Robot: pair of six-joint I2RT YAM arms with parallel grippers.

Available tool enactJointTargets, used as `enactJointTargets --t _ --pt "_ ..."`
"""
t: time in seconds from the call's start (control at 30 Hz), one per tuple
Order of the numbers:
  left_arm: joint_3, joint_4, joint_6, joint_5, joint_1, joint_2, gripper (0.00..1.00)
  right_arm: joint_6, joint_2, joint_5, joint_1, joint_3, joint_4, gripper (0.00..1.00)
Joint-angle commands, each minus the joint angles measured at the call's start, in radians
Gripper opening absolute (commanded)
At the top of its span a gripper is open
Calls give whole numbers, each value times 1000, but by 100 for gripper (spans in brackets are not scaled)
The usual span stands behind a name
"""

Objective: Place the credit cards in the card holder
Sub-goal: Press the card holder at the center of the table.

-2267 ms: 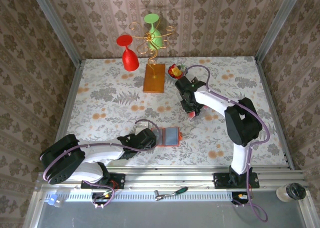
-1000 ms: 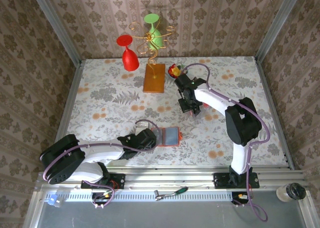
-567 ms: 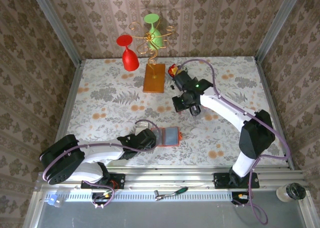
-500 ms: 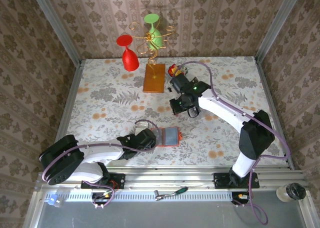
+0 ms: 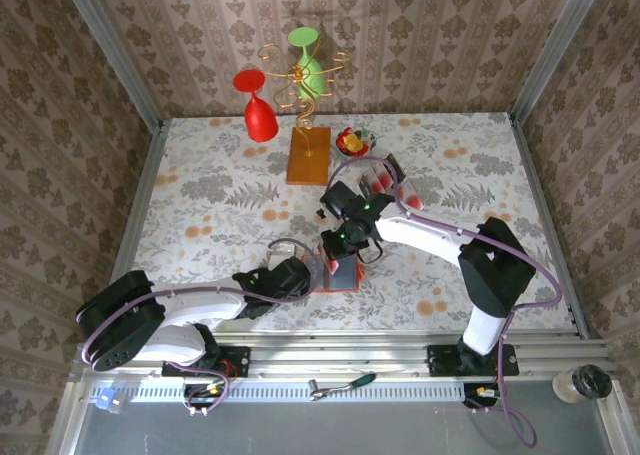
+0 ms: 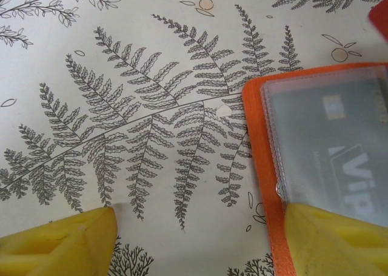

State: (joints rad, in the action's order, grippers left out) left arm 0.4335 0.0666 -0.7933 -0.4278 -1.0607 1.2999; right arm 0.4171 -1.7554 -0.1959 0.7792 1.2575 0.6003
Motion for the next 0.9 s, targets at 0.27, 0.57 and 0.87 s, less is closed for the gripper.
enactJointTargets --t 0.27,0.57,0.87 --pt "10 28 -4 -23 -10 -41 74 55 -45 -20 36 -51 -58 0" --pt "10 44 5 -26 -8 -76 76 63 -54 -14 37 -75 -91 0" --pt "10 13 9 -8 -9 -23 76 68 -47 -16 37 -79 -93 0"
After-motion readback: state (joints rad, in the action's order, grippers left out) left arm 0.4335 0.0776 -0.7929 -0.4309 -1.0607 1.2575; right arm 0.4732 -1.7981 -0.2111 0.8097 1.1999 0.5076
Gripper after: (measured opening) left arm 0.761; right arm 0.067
